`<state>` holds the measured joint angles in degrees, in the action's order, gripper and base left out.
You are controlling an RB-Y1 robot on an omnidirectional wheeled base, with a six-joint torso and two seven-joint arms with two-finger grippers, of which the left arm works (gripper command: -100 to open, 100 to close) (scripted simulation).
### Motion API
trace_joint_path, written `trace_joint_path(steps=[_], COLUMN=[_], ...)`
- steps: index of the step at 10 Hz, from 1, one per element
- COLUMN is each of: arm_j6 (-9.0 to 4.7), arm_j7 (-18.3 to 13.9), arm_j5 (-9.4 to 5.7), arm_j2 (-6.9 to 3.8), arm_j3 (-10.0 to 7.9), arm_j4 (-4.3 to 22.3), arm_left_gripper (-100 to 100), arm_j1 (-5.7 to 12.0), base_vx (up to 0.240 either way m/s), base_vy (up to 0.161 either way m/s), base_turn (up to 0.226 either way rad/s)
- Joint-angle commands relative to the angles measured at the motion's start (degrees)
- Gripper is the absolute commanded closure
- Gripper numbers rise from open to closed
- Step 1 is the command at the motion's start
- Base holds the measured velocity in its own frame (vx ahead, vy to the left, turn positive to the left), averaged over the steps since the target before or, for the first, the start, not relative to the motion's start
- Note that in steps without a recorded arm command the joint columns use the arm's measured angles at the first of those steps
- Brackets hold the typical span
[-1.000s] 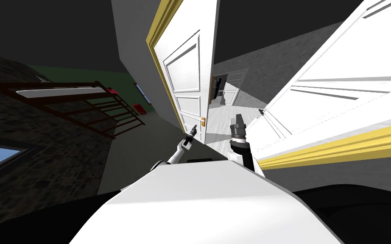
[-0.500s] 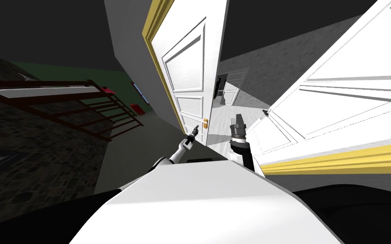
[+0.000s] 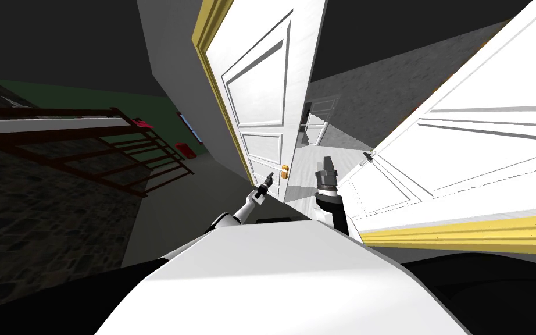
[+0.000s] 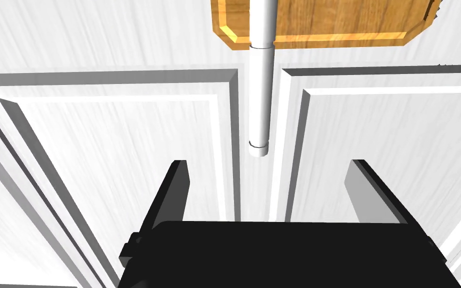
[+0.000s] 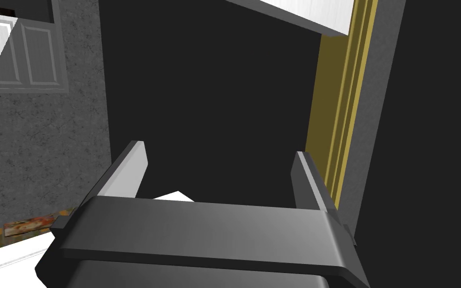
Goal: Push the door open
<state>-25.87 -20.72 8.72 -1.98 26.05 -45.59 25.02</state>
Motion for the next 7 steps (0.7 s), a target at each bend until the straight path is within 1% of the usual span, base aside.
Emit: trace_joint_path(steps=[1,2,4,6,7], arm_j6=[0.16,0.14,0.12,0.09,0.07], arm_j7=[0.2,0.3,0.6,0.9,1.0], arm_j5=[-0.02,-0.05,-0.12,-0.19,-0.23], arm_j2=[-0.41,-0.55,-0.46,0.20,0.83], arm_j3=[-0.16,-0.34,-0.62,-0.97,-1.15], arm_j4=[-0.2,-0.1,0.1,0.4,0.5], arm_left_gripper=[-100,-100,-100,-100,-100], arm_j1=[-0.10,-0.09,-0.07,-0.05,-0.04], base_vx=[0.162,0.147,0.174,0.166,0.175], base_vy=[-0.111,-0.153,-0.144,-0.121,-0.099], base_turn=[-0.024,-0.020,-0.023,-0.030,-0.023])
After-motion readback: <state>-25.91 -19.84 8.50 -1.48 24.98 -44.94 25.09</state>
